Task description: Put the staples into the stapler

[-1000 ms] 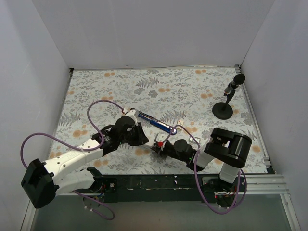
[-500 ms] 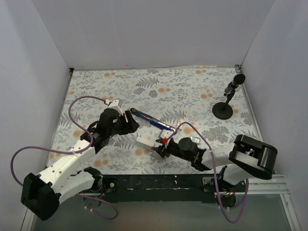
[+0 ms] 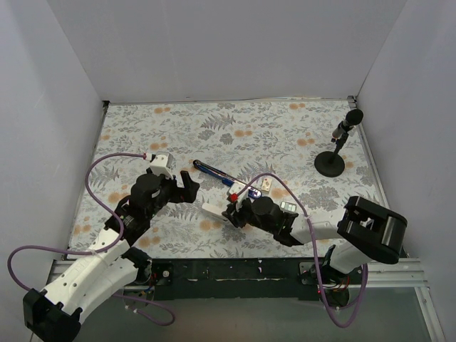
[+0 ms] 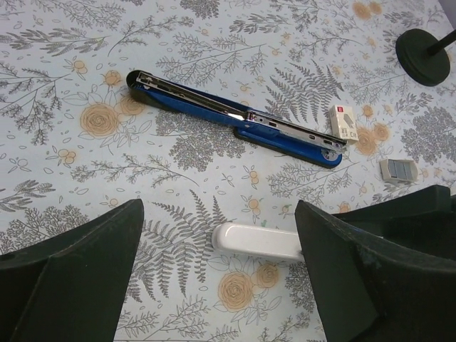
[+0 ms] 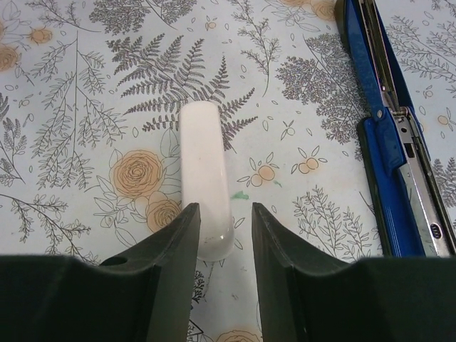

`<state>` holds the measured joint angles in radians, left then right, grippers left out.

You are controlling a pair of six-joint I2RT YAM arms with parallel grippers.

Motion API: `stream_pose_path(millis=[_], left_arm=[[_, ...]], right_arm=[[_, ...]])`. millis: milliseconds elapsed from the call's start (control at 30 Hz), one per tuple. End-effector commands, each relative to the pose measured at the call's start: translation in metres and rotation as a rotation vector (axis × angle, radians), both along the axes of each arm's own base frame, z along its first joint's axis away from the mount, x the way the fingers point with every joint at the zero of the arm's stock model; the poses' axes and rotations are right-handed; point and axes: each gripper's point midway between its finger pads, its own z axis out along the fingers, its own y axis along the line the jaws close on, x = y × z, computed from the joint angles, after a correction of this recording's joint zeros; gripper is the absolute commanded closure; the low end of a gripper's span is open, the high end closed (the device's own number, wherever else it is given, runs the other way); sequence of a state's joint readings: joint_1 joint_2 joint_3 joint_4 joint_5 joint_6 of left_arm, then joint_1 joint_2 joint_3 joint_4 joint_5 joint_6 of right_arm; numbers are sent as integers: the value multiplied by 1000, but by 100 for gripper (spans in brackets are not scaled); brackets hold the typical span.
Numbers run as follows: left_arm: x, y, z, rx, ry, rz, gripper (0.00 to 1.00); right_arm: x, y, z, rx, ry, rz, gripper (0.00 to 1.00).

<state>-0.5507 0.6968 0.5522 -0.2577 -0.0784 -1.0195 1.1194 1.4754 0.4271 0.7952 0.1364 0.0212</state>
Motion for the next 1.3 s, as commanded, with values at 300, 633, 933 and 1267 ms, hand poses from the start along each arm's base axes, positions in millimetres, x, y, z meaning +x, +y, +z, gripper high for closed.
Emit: stream_pose_path(millis=[300, 633, 933, 1267], left_arm=[[5, 8, 12, 28, -66, 21, 11], [5, 7, 10, 29, -61, 17, 11], [5, 11, 16, 20, -81, 39, 11], [2, 38, 47, -43, -196, 171, 11]], right_arm=[[-16, -39, -74, -107, 171, -93, 59], [-8, -15, -32, -40, 118, -55, 56], [9, 20, 40, -79, 26, 18, 50], [-13, 9, -3, -306, 187, 85, 48]])
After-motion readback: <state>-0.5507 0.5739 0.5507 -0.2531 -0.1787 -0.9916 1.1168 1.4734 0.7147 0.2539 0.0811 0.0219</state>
